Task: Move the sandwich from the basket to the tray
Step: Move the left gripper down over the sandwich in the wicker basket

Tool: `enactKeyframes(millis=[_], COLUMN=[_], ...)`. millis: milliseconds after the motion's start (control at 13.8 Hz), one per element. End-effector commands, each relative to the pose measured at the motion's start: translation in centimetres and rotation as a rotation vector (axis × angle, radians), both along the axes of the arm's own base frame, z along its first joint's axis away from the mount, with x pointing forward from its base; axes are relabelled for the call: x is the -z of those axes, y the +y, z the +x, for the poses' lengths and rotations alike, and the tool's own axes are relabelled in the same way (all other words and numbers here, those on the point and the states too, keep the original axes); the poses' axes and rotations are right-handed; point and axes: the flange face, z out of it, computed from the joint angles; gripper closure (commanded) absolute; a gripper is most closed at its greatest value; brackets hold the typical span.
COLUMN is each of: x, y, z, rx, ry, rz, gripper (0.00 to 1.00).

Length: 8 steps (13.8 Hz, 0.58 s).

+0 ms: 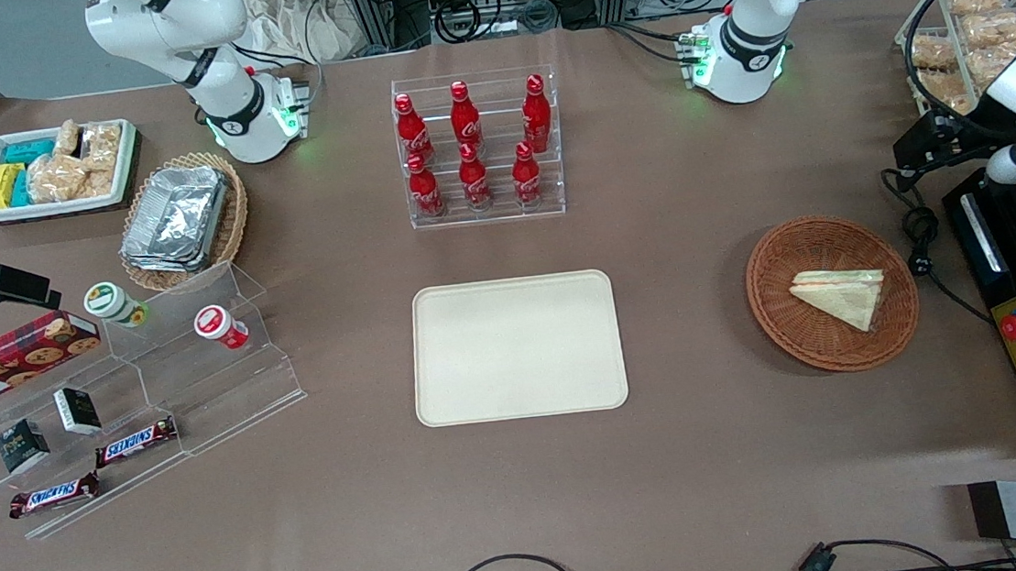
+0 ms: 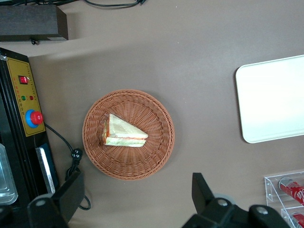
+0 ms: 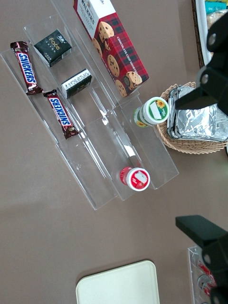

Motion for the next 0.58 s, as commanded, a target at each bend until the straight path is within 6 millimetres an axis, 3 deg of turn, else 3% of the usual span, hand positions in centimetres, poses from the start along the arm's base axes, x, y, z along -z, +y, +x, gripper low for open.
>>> enactKeyframes(millis=[0, 73, 291, 436, 509], x=[0.0, 0.1, 3.3, 6.9, 9.0], y=[0.0, 0.1, 0.7, 4.3, 5.1], z=[0.0, 0.1, 1.8, 3.4, 4.1], rx=[-0.097, -0.120, -0.220, -0.439, -0.492], ry=[0.007, 0.011, 0.069, 0.128, 0.164], rz=[-0.020, -0.015, 0.004, 0.009, 0.019], gripper=[0.00, 0.00, 0.00, 0.00, 0.00])
